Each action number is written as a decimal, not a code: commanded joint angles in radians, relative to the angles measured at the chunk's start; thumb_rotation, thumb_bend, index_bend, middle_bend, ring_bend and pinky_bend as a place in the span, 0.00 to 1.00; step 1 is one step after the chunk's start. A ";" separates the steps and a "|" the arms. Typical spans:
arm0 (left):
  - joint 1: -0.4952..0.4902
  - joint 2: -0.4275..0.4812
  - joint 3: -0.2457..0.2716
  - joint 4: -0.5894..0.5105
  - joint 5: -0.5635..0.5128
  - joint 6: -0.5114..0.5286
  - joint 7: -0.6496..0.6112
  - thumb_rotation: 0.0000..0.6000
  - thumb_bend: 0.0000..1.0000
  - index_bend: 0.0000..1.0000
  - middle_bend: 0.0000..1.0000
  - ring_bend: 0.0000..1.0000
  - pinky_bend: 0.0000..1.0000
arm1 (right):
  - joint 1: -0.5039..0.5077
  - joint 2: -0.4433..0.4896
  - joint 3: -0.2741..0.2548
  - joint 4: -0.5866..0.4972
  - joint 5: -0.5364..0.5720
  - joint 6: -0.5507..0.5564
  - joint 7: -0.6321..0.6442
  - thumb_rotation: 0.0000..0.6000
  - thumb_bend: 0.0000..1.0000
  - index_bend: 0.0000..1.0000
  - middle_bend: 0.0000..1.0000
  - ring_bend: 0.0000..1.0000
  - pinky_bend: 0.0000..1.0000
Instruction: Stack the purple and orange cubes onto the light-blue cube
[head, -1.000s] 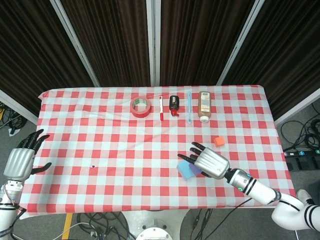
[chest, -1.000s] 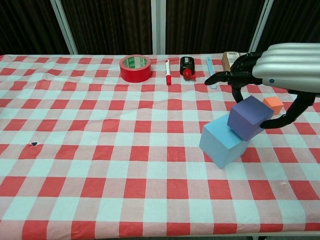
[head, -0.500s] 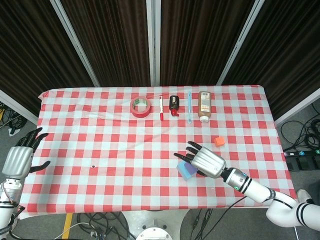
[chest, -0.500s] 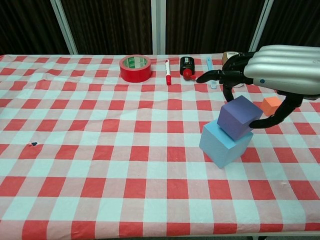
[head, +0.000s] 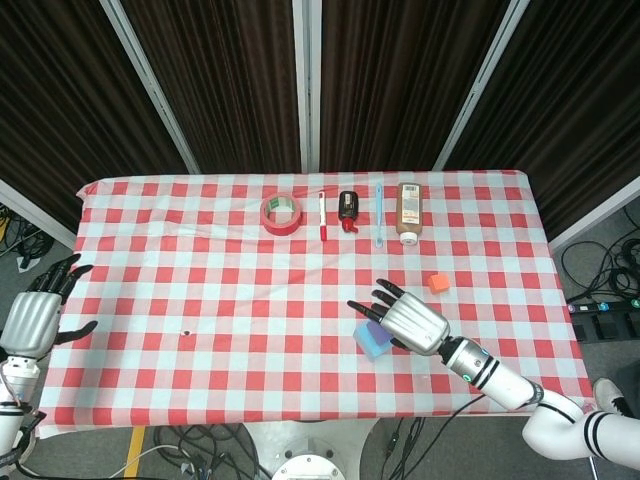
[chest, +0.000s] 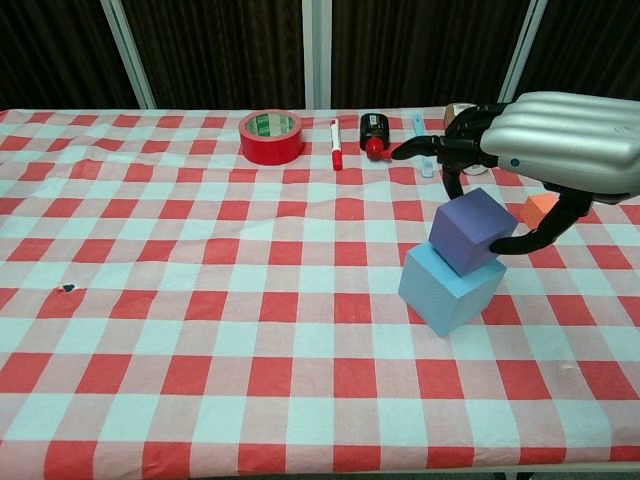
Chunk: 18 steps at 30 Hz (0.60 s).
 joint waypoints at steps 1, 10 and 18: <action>-0.001 0.001 -0.001 0.004 -0.001 -0.001 -0.007 1.00 0.20 0.23 0.19 0.13 0.24 | -0.002 -0.003 0.005 -0.016 0.016 -0.010 -0.010 1.00 0.17 0.01 0.49 0.20 0.13; -0.003 0.003 0.000 0.010 0.002 -0.002 -0.021 1.00 0.20 0.23 0.19 0.13 0.24 | -0.010 0.014 0.012 -0.069 0.061 -0.035 -0.050 1.00 0.17 0.01 0.49 0.20 0.13; -0.004 0.006 0.001 0.007 0.002 -0.004 -0.023 1.00 0.20 0.23 0.19 0.13 0.24 | 0.001 0.019 0.013 -0.077 0.075 -0.066 -0.053 1.00 0.15 0.01 0.49 0.20 0.13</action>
